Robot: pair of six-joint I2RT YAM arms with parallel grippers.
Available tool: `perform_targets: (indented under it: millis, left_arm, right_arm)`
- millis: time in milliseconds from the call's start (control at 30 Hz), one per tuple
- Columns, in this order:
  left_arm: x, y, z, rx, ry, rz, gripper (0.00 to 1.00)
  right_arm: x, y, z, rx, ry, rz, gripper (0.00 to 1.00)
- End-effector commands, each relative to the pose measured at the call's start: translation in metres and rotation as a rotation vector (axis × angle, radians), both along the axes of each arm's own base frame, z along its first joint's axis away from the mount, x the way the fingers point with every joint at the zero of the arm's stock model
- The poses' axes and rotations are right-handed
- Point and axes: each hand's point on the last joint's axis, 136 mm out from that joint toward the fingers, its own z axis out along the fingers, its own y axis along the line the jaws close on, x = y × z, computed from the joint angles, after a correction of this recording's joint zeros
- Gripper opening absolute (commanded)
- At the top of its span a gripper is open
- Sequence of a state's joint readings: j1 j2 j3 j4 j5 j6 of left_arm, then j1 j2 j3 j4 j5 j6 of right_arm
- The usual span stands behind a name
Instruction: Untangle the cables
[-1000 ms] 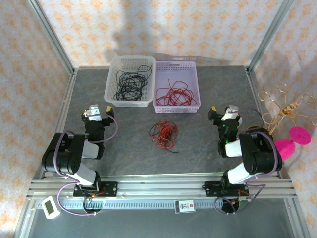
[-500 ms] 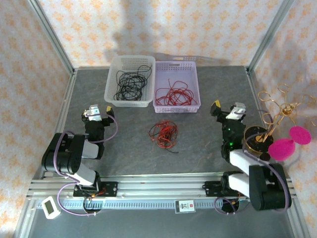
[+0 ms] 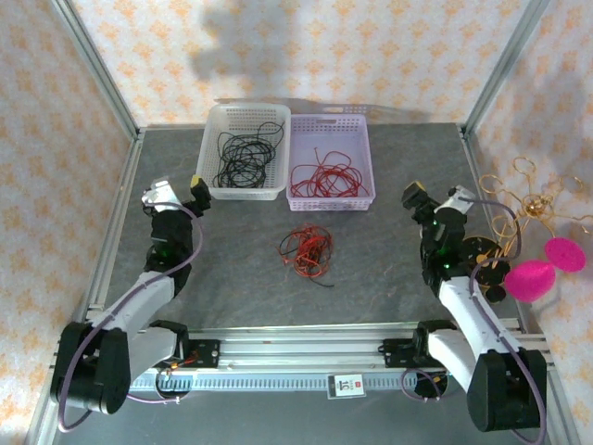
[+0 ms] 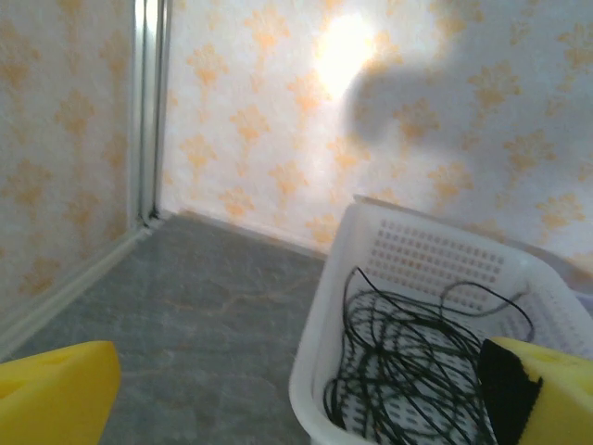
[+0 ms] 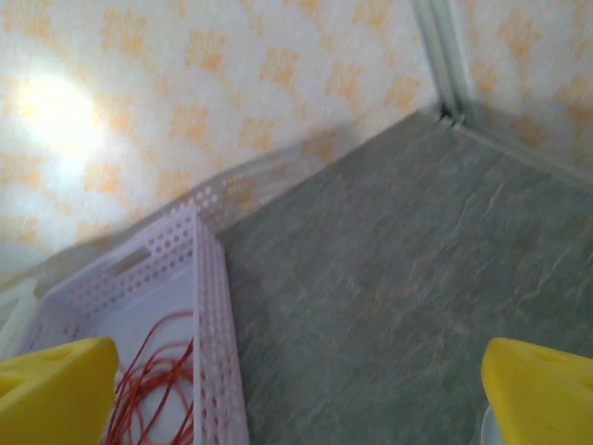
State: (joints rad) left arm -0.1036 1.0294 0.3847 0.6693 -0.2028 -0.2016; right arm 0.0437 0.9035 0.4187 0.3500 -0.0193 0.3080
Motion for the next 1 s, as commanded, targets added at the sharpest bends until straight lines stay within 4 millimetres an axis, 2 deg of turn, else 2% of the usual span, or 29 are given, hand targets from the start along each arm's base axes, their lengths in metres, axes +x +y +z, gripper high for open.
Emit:
perform_targets:
  millis: [0, 200, 367, 467, 533, 633, 700, 833, 967]
  left_arm:
    - [-0.001, -0.024, -0.043, -0.142, 0.176, -0.121, 0.95]
    - [-0.008, -0.084, -0.060, -0.254, 0.267, -0.341, 0.86]
    - [-0.026, -0.133, -0.062, -0.297, 0.320, -0.540, 0.83]
    - [-0.036, -0.157, -0.072, -0.322, 0.375, -0.659, 0.82]
    - [-0.041, -0.170, -0.079, -0.324, 0.406, -0.718, 0.81]
    - [-0.045, -0.188, -0.085, -0.318, 0.434, -0.794, 0.76]
    - [-0.045, -0.194, -0.091, -0.309, 0.461, -0.809, 0.72]
    - [-0.045, -0.205, -0.098, -0.293, 0.492, -0.846, 0.68]
    - [-0.052, -0.221, -0.099, -0.261, 0.514, -0.915, 0.67]
  right_arm:
    - [-0.006, 0.028, -0.017, 0.098, 0.098, 0.143, 1.00]
    - [-0.010, 0.065, -0.036, 0.115, 0.228, 0.272, 0.93]
    - [-0.014, 0.095, -0.048, 0.074, 0.339, 0.358, 0.87]
    - [-0.017, 0.112, -0.057, 0.051, 0.395, 0.404, 0.82]
    - [-0.018, 0.123, -0.062, 0.030, 0.425, 0.428, 0.78]
    - [-0.016, 0.140, -0.074, 0.002, 0.480, 0.473, 0.65]
    - [-0.016, 0.155, -0.082, -0.008, 0.512, 0.523, 0.60]
    - [-0.022, 0.190, -0.094, -0.022, 0.543, 0.638, 0.58]
    - [-0.030, 0.200, -0.101, -0.019, 0.577, 0.664, 0.58]
